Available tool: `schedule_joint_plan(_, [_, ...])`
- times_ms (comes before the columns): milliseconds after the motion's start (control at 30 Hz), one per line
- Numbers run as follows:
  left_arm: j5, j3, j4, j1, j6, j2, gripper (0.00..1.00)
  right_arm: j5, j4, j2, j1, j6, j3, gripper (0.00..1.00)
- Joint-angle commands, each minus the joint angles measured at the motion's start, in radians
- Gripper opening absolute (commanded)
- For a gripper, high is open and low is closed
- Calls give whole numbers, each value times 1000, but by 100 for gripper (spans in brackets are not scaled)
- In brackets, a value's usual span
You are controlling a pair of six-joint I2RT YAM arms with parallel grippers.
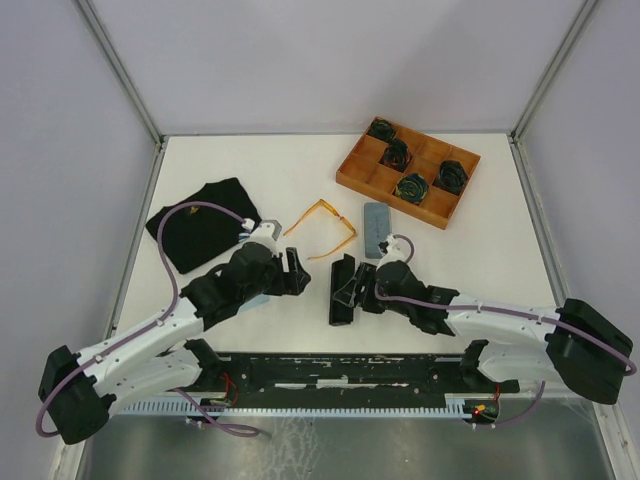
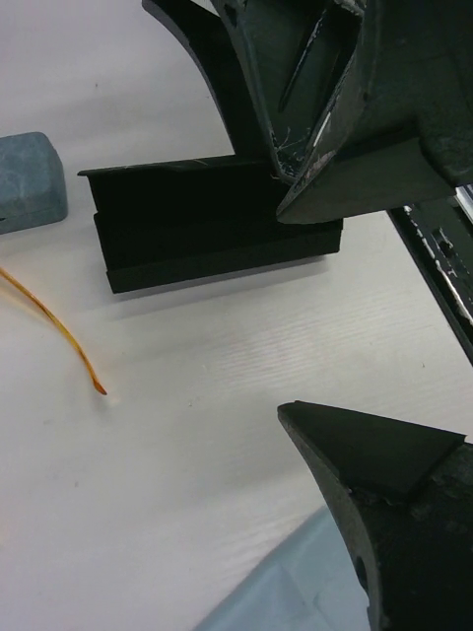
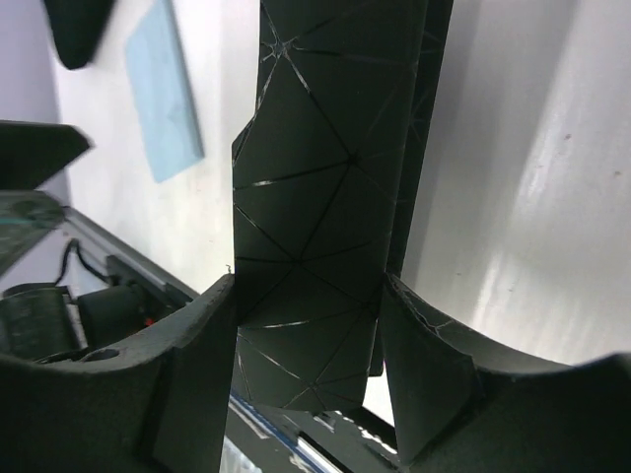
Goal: Organize the sunglasses
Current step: Pick up the sunglasses case from the center of the board.
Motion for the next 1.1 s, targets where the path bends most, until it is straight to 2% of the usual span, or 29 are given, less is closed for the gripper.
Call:
schedule_joint_plan(0, [94, -9, 190, 2, -66, 54, 80, -10, 311, -74, -3, 83, -60, 31])
schedule_joint_plan(267, [164, -34, 328, -3, -76, 176, 78, -12, 481, -121, -3, 102, -128, 28])
schedule_joint_plan(500, [169, -50, 377, -8, -77, 224, 66, -17, 611, -123, -3, 120, -182, 27])
schedule_joint_plan(833, [202, -48, 413, -15, -65, 271, 56, -45, 782, -108, -3, 125, -214, 26])
schedule_joint_plan(967, [197, -43, 415, -17, -59, 276, 49, -55, 802, -100, -3, 128, -209, 27])
schedule_joint_plan(1067, [189, -38, 411, -17, -53, 276, 37, -62, 812, -97, -2, 129, -209, 35])
